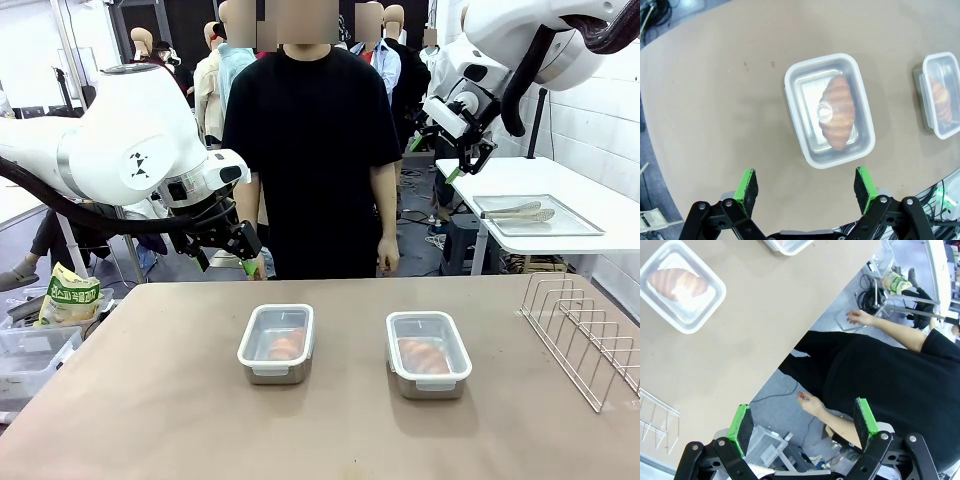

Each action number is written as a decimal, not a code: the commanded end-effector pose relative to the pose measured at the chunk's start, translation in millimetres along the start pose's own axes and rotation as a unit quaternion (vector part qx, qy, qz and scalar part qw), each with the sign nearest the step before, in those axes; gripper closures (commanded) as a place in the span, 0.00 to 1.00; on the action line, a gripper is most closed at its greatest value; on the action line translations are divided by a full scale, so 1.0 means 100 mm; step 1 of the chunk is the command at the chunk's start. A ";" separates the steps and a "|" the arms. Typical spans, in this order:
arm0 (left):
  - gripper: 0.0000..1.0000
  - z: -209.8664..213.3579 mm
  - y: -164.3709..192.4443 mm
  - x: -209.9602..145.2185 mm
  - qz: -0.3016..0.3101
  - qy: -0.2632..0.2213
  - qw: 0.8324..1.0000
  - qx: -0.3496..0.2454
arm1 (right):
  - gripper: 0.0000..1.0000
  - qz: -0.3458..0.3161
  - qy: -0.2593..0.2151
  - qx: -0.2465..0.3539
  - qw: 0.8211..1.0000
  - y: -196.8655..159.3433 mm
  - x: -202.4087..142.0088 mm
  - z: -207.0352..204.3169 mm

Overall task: Place the bread in airtight containers.
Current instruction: Release when the human grabs the Airtight Container lid.

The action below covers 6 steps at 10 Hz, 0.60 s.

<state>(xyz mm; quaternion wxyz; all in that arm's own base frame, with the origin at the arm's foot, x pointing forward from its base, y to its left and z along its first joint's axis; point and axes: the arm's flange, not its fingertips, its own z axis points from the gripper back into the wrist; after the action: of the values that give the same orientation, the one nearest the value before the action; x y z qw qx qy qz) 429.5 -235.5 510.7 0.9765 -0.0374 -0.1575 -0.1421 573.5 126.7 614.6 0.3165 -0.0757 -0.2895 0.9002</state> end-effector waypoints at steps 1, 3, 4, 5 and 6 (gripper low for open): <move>0.00 0.01 0.01 0.00 0.005 0.000 1.000 -0.001 | 0.00 -0.004 -0.003 -0.007 1.000 0.05 0.03 -0.02; 0.00 0.01 0.01 0.00 0.005 0.000 1.000 -0.001 | 0.00 -0.004 -0.003 -0.007 1.000 0.05 0.03 -0.02; 0.00 0.01 0.01 0.00 0.005 0.000 1.000 -0.001 | 0.00 -0.004 -0.003 -0.007 1.000 0.05 0.03 -0.02; 0.00 0.01 0.01 0.00 0.005 0.000 1.000 -0.001 | 0.00 -0.004 -0.003 -0.007 1.000 0.05 0.03 -0.02; 0.00 0.01 0.01 0.00 0.005 0.000 1.000 -0.001 | 0.00 -0.004 -0.003 -0.007 1.000 0.05 0.03 -0.02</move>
<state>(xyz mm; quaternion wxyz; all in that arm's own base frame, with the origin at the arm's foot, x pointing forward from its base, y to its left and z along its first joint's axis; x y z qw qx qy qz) 429.5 -235.5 510.7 0.9765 -0.0374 -0.1575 -0.1421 573.4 126.9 614.6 0.3163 -0.0757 -0.2895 0.9002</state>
